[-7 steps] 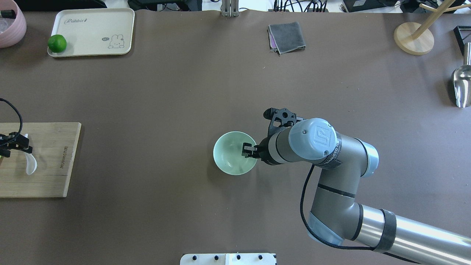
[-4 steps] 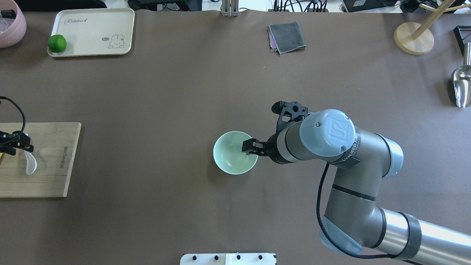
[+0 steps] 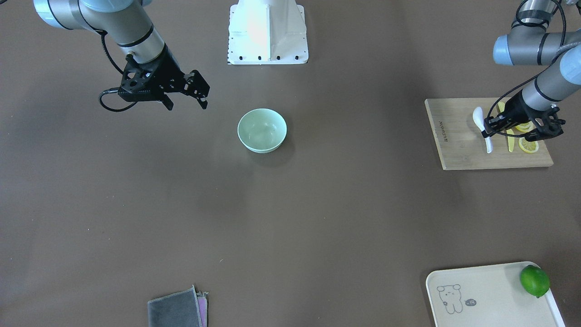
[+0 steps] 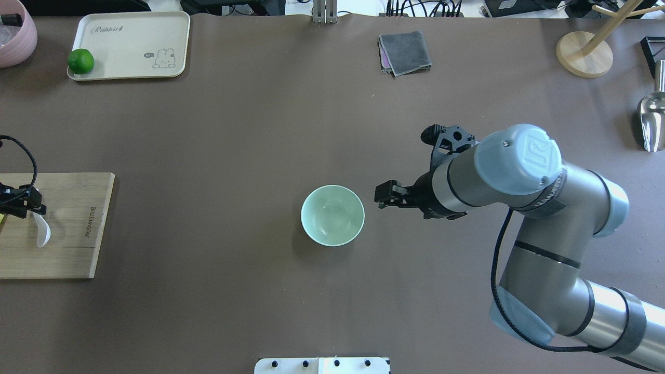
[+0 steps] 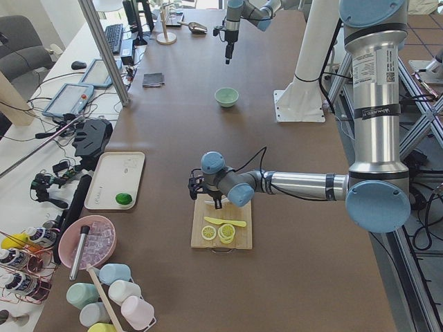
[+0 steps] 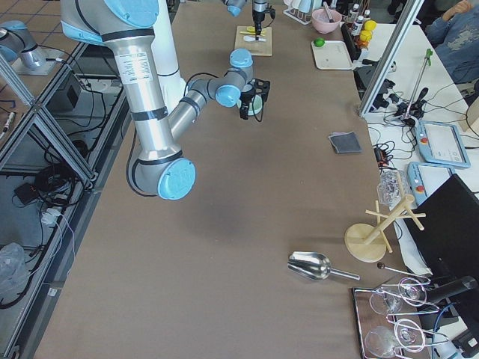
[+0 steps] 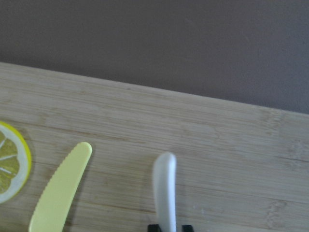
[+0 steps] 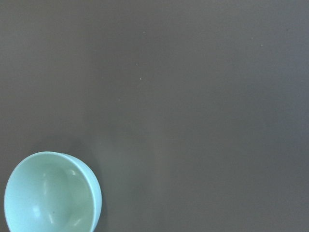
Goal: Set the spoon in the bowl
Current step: 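Release the bowl and withdraw the right gripper while the left gripper lifts the white spoon, then carry the white spoon with the left gripper over the bowl and drop it in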
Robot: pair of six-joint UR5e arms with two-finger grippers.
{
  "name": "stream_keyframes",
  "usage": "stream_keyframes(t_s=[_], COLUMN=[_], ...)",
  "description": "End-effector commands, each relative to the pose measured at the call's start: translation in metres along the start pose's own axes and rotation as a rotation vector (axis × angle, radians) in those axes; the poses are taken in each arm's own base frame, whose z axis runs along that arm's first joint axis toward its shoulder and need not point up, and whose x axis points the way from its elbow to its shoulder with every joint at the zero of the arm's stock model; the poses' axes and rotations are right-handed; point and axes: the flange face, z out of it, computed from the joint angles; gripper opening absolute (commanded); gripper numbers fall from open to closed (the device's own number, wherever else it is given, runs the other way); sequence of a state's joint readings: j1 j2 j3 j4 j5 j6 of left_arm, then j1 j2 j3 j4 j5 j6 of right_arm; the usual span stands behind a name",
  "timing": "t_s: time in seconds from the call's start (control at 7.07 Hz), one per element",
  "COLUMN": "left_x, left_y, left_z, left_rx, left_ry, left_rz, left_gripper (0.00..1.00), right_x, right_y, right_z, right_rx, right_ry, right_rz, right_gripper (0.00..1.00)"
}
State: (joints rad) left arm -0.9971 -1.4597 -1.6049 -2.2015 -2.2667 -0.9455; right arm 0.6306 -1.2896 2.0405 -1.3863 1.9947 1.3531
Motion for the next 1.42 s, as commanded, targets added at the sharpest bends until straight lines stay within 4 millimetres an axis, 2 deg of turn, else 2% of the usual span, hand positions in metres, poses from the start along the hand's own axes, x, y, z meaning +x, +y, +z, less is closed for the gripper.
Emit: stream_keyframes(t_s=[0.0,0.14,0.28,0.42,0.71,0.85,0.99,1.27], left_x=[0.02,0.041,0.071,0.123,0.262,0.314,0.358,0.477], left_y=[0.0,0.004,0.001,-0.003,0.007,0.017,0.033,0.059], left_z=[-0.014,-0.031,-0.05,-0.062,-0.061,-0.064,-0.054,-0.065], left_rx=[0.021,0.035,0.059,0.06,-0.002,-0.014,0.007,0.013], left_ry=[0.032,0.068,0.113,0.179,0.292,0.329,0.335,0.283], left_rz=[0.028,0.048,0.022,-0.022,-0.09,-0.12,-0.134,-0.159], left_gripper=[0.0,0.0,0.0,0.0,0.0,0.0,0.0,0.0], right_x=[0.044,0.072,0.105,0.145,0.219,0.25,0.281,0.331], right_y=[-0.031,-0.046,-0.059,-0.073,-0.088,-0.093,-0.095,-0.096], right_z=[-0.02,-0.032,-0.043,-0.057,-0.082,-0.093,-0.101,-0.114], right_rx=[-0.013,-0.018,-0.019,-0.024,-0.03,-0.026,-0.026,-0.025], right_ry=[0.02,0.033,0.052,0.07,0.103,0.124,0.141,0.173], right_rz=[-0.023,-0.036,-0.063,-0.097,-0.16,-0.19,-0.206,-0.24], right_gripper=[1.0,1.0,1.0,1.0,1.0,1.0,1.0,1.0])
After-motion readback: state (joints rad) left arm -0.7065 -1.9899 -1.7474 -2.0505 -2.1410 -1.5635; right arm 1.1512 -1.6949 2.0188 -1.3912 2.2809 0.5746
